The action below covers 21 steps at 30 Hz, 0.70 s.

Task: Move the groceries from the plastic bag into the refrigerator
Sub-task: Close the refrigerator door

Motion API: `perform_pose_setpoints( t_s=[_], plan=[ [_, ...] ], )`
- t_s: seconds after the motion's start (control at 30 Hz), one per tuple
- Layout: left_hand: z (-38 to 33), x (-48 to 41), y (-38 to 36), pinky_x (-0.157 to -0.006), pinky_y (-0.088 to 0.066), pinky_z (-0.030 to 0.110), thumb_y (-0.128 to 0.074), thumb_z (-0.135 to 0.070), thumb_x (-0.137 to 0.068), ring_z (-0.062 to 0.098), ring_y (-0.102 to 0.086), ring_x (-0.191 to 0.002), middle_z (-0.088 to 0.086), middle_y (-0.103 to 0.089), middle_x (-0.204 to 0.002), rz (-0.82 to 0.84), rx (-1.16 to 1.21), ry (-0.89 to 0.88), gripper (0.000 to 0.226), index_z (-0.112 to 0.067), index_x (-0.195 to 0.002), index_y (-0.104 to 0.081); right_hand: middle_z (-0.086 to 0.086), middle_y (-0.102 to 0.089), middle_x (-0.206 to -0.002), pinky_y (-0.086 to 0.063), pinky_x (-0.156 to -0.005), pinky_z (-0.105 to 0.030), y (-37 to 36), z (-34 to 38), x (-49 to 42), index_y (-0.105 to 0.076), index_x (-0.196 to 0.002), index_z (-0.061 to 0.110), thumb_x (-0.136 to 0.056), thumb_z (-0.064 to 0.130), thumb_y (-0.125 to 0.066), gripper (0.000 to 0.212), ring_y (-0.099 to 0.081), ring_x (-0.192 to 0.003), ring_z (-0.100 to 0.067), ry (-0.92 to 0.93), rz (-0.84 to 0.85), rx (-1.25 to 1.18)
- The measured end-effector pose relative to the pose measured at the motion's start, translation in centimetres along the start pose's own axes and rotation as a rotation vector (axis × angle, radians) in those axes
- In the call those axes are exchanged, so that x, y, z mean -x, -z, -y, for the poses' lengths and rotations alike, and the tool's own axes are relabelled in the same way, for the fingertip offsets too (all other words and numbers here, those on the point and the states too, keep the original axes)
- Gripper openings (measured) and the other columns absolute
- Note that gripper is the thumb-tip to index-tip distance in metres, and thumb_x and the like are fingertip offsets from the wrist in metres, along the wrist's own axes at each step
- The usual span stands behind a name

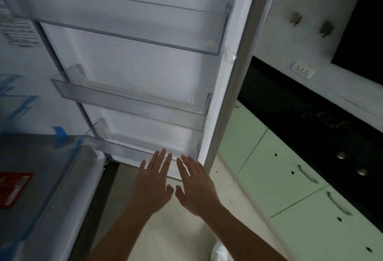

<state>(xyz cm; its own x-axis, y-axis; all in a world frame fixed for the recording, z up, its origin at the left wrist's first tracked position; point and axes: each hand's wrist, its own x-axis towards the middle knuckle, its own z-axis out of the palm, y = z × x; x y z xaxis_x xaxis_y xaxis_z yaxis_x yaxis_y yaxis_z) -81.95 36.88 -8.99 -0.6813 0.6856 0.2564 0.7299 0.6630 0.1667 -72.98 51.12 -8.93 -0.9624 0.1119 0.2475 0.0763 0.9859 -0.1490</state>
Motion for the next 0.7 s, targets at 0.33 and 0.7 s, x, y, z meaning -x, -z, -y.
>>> perform_pose_setpoints(
  t_s=[0.33,0.7],
  plan=[
    [-5.4,6.1,0.3,-0.116,-0.023,0.049,-0.077,-0.037,-0.073,0.026,-0.026,-0.147,0.007,-0.027,-0.161,0.054,0.022,-0.08,0.097,-0.013,-0.153,-0.028,-0.012,-0.037,-0.158,-0.028,-0.119,-0.047,8.4,-5.5,7.7,-0.03,-0.154,0.014,-0.094,0.03,-0.05,0.065,-0.035,-0.146,-0.027,0.034,-0.239,0.062],
    [-7.4,13.6,4.7,-0.116,-0.027,0.042,-0.074,-0.026,-0.077,0.023,-0.041,-0.141,-0.001,-0.038,-0.154,0.002,0.048,0.323,0.078,-0.02,-0.147,-0.04,-0.016,-0.034,-0.158,-0.036,-0.116,-0.046,12.8,-4.2,4.5,-0.028,-0.153,-0.001,-0.101,0.043,-0.049,0.071,-0.034,-0.147,-0.027,0.357,-0.329,-0.196]
  ],
)
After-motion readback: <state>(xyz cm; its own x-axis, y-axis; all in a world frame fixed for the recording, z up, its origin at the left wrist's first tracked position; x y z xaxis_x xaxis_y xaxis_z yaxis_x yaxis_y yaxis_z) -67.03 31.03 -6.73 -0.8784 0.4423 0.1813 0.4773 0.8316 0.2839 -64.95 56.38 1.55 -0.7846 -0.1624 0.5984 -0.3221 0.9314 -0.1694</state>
